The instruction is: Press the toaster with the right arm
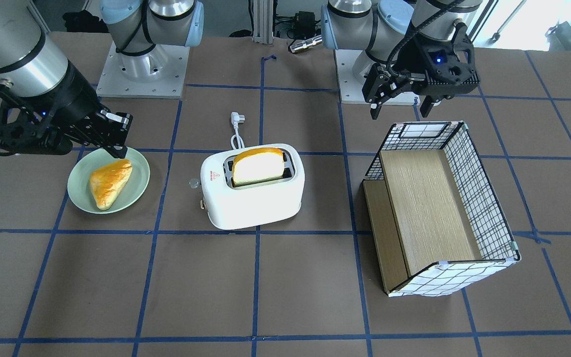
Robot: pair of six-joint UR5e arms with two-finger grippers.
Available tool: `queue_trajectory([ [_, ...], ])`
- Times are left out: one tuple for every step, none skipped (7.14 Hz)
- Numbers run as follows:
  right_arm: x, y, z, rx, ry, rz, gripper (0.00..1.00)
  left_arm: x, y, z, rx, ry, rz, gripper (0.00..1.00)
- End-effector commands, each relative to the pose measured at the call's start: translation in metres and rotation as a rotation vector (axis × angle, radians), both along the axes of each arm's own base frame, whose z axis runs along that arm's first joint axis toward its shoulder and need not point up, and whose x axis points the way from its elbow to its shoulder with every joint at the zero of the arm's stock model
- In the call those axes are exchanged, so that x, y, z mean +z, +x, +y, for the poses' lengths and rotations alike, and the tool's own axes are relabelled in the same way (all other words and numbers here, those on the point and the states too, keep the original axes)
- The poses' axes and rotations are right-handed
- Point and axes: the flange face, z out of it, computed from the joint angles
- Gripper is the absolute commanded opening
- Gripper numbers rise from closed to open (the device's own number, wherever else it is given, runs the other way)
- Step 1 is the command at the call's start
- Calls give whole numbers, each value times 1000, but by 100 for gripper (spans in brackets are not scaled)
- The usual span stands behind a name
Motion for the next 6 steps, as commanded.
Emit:
queue_trajectory([
  [17, 17, 7, -3, -27, 169, 100, 0, 0, 0, 0, 0, 1, 100],
  [21, 17, 3, -3, -62, 176, 100, 0, 0, 0, 0, 0, 1, 100],
  [21, 16, 1, -4, -73, 180, 100, 0, 0, 0, 0, 0, 1, 100],
  [22, 16, 1, -4, -77, 177, 100, 0, 0, 0, 0, 0, -1, 100],
  [23, 16, 1, -1, -80, 175, 100, 0, 0, 0, 0, 0, 1, 100],
  [22, 16, 1, 2, -79, 175, 100, 0, 0, 0, 0, 0, 1, 100],
])
